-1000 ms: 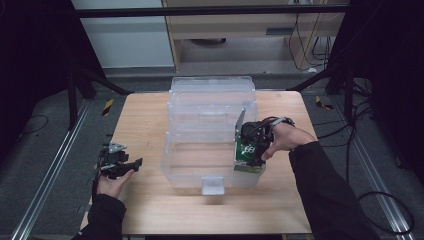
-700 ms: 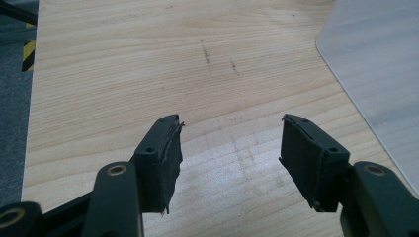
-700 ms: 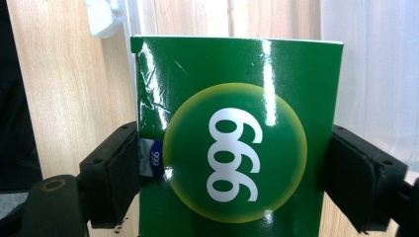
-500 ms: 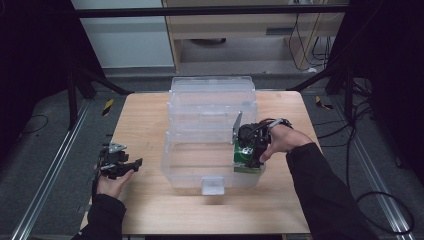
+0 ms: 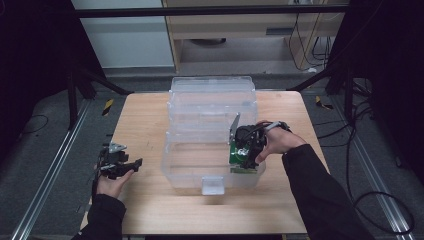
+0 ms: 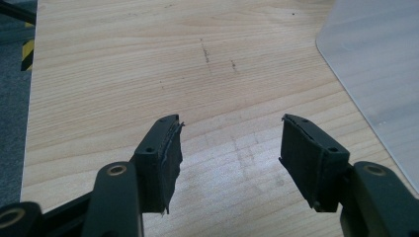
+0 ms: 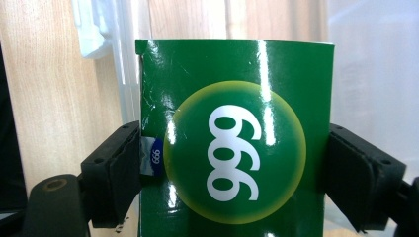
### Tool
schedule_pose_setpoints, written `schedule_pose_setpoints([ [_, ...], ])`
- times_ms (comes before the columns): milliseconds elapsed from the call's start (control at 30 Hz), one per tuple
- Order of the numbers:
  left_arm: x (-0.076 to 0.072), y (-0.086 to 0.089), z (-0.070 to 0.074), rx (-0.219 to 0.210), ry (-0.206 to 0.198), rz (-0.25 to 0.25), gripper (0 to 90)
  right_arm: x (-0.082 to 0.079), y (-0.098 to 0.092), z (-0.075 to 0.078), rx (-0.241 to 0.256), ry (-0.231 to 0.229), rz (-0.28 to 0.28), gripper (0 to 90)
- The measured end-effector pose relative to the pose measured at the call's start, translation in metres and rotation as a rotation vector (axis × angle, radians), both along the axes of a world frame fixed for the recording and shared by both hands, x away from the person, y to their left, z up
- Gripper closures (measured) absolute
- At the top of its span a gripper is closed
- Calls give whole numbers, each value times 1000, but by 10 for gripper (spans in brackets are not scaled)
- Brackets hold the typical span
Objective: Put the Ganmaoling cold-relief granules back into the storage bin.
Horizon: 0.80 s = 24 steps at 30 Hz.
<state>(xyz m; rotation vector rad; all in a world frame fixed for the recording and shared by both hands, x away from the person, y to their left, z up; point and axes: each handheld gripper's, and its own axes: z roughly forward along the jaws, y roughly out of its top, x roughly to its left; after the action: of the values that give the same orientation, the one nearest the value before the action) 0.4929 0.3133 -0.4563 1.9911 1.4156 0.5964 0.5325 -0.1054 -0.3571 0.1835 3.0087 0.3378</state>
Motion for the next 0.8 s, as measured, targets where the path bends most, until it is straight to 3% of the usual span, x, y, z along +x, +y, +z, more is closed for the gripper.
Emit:
schedule_pose_setpoints([
  [233,1,-1,-2,3,5,-3,403,4,-11,-13,5,28,-2,172],
  [800,1,-2,-2,-2,10,-12,402,5,-12,-16,-22,24,43,173],
])
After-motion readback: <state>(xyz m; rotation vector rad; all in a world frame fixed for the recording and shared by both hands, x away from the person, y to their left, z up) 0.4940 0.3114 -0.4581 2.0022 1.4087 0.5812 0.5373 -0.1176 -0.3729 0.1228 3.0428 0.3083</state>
